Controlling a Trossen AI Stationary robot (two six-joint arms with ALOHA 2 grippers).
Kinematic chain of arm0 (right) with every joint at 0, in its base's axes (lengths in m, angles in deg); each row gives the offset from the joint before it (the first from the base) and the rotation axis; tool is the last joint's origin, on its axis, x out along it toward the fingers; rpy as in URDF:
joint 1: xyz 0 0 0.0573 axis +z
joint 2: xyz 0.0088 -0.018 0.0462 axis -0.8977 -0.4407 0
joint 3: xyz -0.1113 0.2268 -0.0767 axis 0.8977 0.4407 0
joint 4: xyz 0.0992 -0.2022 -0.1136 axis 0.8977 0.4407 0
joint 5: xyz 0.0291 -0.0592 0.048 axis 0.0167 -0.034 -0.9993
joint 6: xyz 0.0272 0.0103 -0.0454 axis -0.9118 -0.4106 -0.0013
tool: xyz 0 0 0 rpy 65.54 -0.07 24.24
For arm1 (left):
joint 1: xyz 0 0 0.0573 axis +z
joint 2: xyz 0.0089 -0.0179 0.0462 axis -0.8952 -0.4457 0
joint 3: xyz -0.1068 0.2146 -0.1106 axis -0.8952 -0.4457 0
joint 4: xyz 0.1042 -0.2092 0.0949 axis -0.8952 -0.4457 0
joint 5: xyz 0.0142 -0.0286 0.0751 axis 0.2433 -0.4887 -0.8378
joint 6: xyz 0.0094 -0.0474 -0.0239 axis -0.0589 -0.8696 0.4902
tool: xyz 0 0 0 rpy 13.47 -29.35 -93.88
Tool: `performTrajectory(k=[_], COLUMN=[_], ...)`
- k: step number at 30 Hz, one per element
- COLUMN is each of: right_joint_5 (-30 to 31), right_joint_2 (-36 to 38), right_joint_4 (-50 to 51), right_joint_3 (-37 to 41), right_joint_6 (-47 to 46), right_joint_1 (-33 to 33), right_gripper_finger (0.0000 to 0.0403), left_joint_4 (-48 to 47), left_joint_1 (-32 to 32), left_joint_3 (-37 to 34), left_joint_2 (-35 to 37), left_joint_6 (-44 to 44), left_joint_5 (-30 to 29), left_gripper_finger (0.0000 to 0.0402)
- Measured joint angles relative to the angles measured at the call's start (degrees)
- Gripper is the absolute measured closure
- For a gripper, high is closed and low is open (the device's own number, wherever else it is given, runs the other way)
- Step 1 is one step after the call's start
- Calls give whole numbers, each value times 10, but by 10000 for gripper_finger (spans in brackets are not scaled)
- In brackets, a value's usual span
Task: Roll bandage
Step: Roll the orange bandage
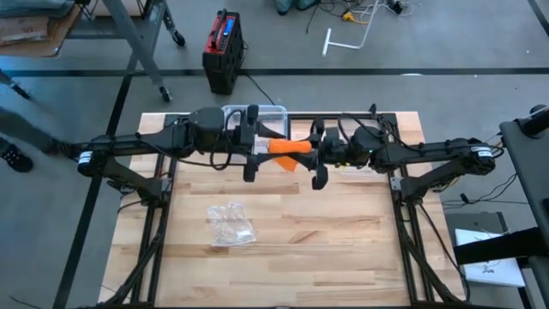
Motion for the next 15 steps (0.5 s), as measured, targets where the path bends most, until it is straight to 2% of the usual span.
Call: performTrajectory(k=[4, 8, 12, 15], right_joint_5=[-1, -2, -4, -3], right_joint_2=[1, 1, 1, -1], right_joint_4=[-3, 3, 19, 30], right_joint_3=[-1, -1, -1, 0], right_joint_6=[135, 281, 402, 481], right_joint_1=[0, 0, 1, 1], right_gripper_finger=[326, 327, 319, 322], left_joint_4=[-3, -21, -17, -10], left_joint_1=[1, 2, 2, 1], left_joint_3=[2, 2, 2, 2], left_joint_2=[1, -2, -3, -3], left_joint_6=[-100, -143, -194, -249], left_joint_5=[-3, 2, 50, 84], left_gripper_finger=[203, 156, 125, 116])
